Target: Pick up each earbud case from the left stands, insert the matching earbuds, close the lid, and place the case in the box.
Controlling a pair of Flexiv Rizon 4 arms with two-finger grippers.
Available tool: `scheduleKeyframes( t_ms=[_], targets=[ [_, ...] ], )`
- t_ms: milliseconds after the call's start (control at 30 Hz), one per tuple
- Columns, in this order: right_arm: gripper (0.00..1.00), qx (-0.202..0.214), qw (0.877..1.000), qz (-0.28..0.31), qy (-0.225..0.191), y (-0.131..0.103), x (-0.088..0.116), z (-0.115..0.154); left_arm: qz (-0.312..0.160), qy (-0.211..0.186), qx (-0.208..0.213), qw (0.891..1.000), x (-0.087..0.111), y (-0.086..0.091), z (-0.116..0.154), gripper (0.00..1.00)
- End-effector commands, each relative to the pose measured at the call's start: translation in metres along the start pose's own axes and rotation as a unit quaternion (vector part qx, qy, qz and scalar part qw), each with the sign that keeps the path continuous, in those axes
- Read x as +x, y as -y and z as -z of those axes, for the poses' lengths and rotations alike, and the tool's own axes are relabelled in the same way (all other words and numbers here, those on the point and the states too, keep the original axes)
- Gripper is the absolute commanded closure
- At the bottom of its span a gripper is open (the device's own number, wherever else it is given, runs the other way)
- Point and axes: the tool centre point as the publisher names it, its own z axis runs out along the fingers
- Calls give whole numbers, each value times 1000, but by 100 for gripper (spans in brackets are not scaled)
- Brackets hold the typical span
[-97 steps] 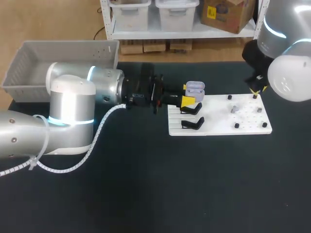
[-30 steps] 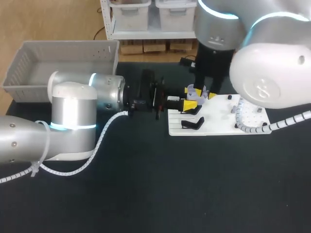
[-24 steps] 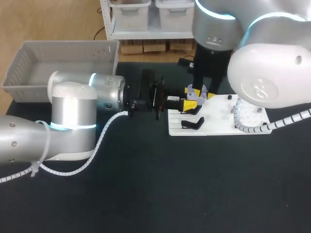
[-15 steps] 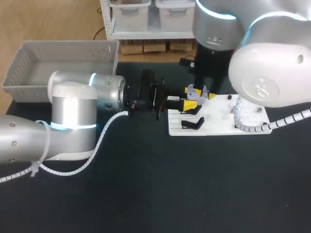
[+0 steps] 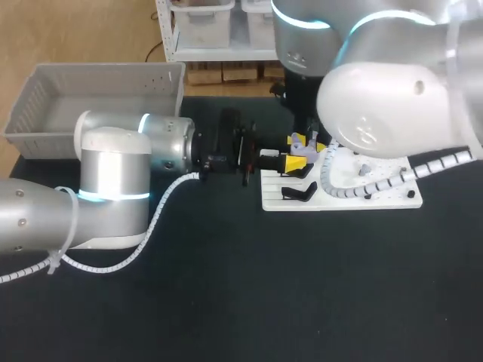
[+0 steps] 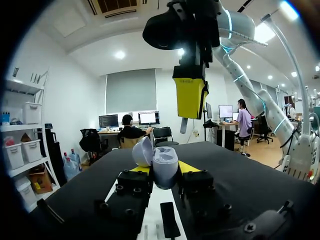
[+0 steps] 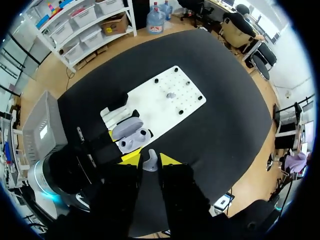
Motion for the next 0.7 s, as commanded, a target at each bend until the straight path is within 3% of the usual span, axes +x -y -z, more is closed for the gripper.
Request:
scheduleKeyframes(
  t_ms=[33, 700],
  targets=[
    [100, 11, 1000, -7, -8, -7, -5, -2, -1, 1, -3, 1000, 0, 1, 0, 100],
    [100, 18, 999, -15, -43, -15, -18, -17, -1, 1, -3, 1000, 0, 1, 0, 100]
  ],
)
